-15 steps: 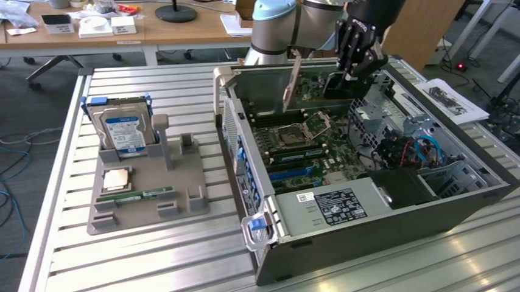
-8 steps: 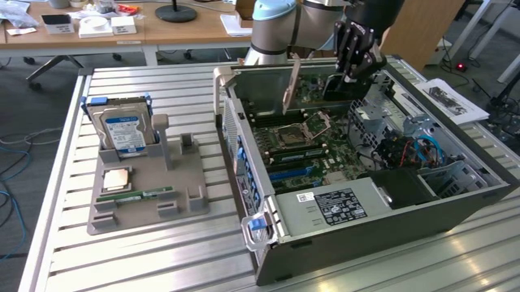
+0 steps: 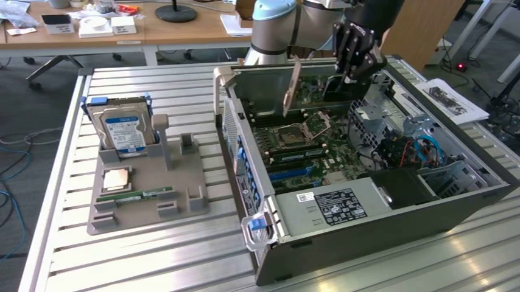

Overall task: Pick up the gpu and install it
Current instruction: 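Insert the gpu into the slot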

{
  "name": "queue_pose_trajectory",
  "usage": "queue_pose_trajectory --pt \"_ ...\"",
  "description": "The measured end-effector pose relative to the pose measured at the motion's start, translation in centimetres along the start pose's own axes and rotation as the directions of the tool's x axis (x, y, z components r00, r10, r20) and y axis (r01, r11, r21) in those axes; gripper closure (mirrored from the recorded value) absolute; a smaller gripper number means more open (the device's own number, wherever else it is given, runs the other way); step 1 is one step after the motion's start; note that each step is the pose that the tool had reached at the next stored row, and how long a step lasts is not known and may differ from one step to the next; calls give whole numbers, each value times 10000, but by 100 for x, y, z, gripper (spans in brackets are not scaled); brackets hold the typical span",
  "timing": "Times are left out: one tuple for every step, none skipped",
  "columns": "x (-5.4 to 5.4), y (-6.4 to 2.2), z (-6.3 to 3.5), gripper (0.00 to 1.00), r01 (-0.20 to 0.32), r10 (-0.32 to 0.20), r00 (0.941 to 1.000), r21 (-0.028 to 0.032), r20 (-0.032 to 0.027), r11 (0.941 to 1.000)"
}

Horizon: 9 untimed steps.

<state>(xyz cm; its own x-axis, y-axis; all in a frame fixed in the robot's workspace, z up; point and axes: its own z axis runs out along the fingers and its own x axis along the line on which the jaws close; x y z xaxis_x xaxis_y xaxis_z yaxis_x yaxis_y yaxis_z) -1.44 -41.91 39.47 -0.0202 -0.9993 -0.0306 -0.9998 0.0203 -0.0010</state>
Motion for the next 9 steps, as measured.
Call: queue_pose_trajectory --pt "0 0 2 73 118 -118 9999 -4 0 9999" --pt "0 0 3 73 214 -214 9998 -7 -1 9998" --pt "0 -1 4 73 317 -317 9995 -10 -1 9995" --pt "0 -1 5 73 404 -404 9992 -13 0 9992" --pt "0 0 7 73 469 -469 9989 -15 0 9989" --pt "0 1 11 73 505 -505 9987 -15 2 9987" --pt "1 6 19 73 522 -522 9986 -15 3 9986" --pt "1 10 30 73 525 -525 9986 -15 2 9986" --pt "2 15 45 73 525 -525 9986 -17 -3 9986"
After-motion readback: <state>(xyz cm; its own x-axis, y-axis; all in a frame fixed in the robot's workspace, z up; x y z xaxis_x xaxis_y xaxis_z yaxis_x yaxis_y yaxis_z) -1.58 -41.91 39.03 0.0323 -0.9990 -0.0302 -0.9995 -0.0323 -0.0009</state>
